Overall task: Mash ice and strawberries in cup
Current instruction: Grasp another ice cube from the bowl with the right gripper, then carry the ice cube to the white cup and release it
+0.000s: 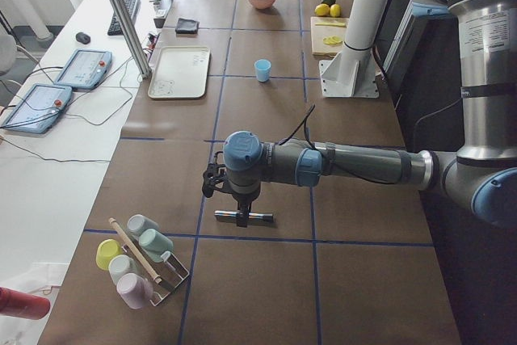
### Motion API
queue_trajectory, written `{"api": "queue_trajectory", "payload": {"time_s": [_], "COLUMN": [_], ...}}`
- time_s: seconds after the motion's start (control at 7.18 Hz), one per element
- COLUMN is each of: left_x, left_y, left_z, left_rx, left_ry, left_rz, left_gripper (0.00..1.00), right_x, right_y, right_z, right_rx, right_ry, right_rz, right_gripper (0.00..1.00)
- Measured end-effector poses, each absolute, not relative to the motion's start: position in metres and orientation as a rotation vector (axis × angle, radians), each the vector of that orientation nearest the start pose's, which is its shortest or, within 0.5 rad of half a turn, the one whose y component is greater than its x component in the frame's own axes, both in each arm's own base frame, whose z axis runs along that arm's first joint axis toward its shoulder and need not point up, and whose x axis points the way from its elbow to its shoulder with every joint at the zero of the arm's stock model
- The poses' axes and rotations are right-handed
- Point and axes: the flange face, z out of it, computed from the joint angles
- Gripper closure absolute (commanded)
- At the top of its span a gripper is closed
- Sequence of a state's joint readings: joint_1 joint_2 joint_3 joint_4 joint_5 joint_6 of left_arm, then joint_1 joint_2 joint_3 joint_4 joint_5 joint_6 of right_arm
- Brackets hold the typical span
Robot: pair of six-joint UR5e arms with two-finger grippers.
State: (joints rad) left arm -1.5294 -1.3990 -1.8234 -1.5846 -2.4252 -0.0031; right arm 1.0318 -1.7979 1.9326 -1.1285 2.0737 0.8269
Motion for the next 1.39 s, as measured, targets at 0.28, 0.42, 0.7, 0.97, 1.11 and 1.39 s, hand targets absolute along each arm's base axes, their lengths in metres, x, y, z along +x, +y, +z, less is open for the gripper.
{"api": "queue_trajectory", "payload": {"time_s": [0.28,0.42,0.7,0.97,1.11,1.39], "left_x": [-0.041,-0.041,-0.041,-0.041,-0.041,-0.041], "left_y": [-0.426,-0.425,-0.422,-0.421,-0.421,-0.42], "left_z": [0.605,0.605,0.607,0.609,0.609,0.61], "left_rx": [0.07,0.07,0.065,0.063,0.062,0.06], "left_ry": [0.856,0.857,0.857,0.856,0.856,0.856], "left_rz": [0.076,0.075,0.074,0.074,0.073,0.071], "left_gripper": [0.0,0.0,0.0,0.0,0.0,0.0], "right_x": [-0.149,-0.159,-0.221,-0.312,-0.365,-0.456], "right_y": [-0.401,-0.402,-0.41,-0.406,-0.403,-0.4], "right_z": [0.479,0.439,0.34,0.253,0.214,0.172], "right_rx": [0.117,0.08,-0.053,-0.169,-0.177,-0.148], "right_ry": [-0.869,-0.958,-1.144,-1.221,-1.207,-1.145], "right_rz": [0.183,0.244,0.317,0.348,0.37,0.407], "right_gripper": [1.0,1.0,1.0,1.0,1.0,1.0]}}
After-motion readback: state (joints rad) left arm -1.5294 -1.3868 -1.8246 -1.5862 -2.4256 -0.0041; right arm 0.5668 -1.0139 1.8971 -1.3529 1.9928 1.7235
